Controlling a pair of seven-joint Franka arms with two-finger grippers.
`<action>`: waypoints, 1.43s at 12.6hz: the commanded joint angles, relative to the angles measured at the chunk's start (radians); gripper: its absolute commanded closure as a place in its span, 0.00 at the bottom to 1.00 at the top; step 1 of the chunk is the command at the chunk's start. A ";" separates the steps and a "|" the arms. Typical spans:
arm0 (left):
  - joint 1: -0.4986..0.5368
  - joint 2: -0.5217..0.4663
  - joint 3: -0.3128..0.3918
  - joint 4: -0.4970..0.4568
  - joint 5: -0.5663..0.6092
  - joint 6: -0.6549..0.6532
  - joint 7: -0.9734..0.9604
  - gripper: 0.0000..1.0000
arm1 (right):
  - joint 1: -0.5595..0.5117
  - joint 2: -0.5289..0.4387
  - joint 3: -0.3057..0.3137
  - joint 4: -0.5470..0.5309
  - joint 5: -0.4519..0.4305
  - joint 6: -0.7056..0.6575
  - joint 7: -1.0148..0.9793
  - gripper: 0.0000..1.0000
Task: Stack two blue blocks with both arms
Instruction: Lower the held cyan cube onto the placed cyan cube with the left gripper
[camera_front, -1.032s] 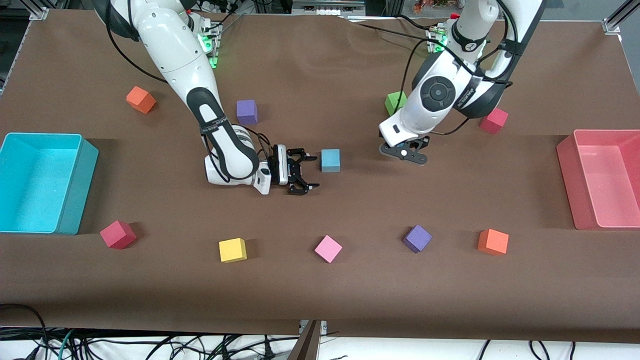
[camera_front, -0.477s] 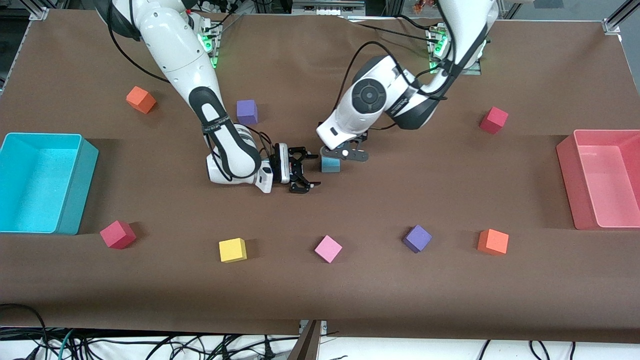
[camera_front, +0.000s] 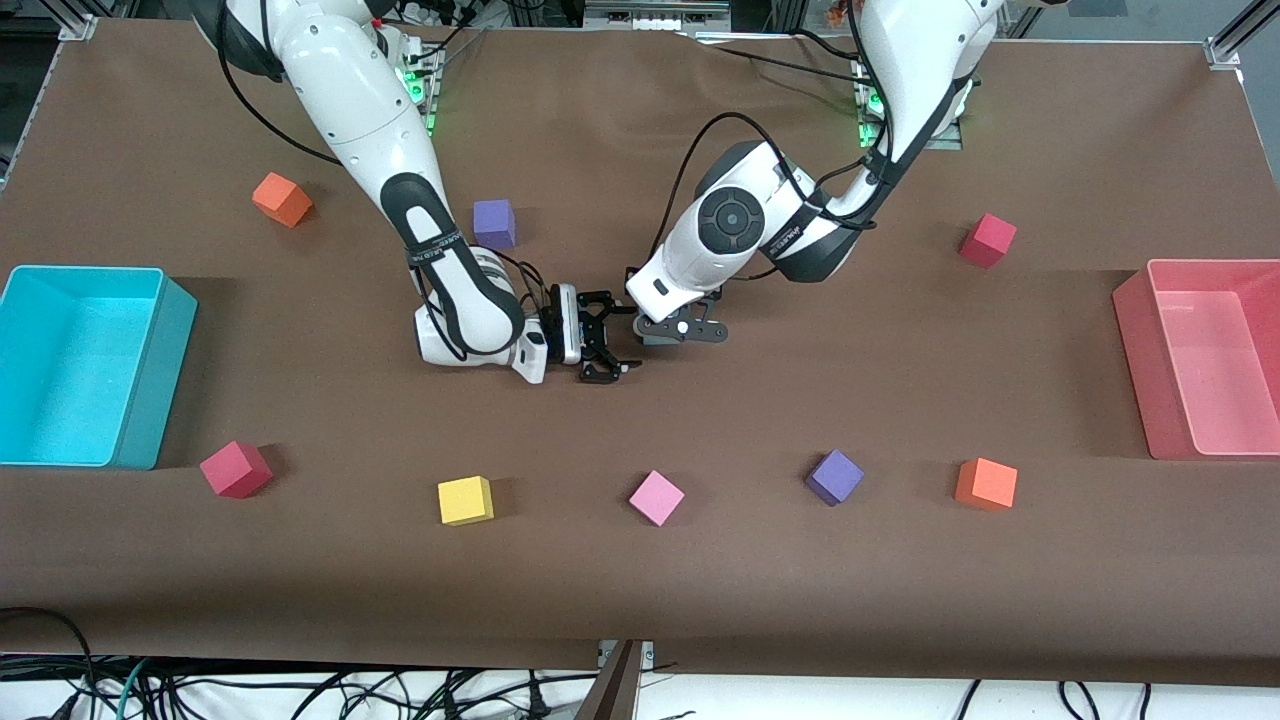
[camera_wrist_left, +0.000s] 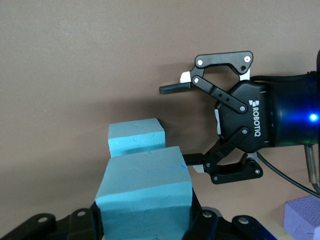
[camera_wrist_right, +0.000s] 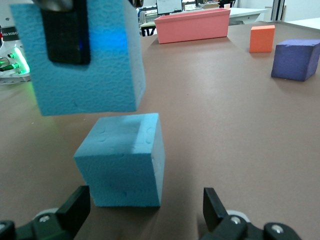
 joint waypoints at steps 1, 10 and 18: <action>-0.011 0.030 0.003 0.027 0.073 -0.002 -0.014 0.72 | 0.003 -0.017 0.001 -0.027 0.022 0.002 -0.023 0.00; -0.030 0.050 0.003 0.029 0.091 0.001 -0.018 0.15 | 0.010 -0.017 0.001 -0.027 0.022 0.011 -0.023 0.00; -0.007 -0.025 0.000 0.042 0.081 -0.030 -0.022 0.00 | 0.011 -0.025 0.001 -0.025 0.022 0.019 -0.023 0.00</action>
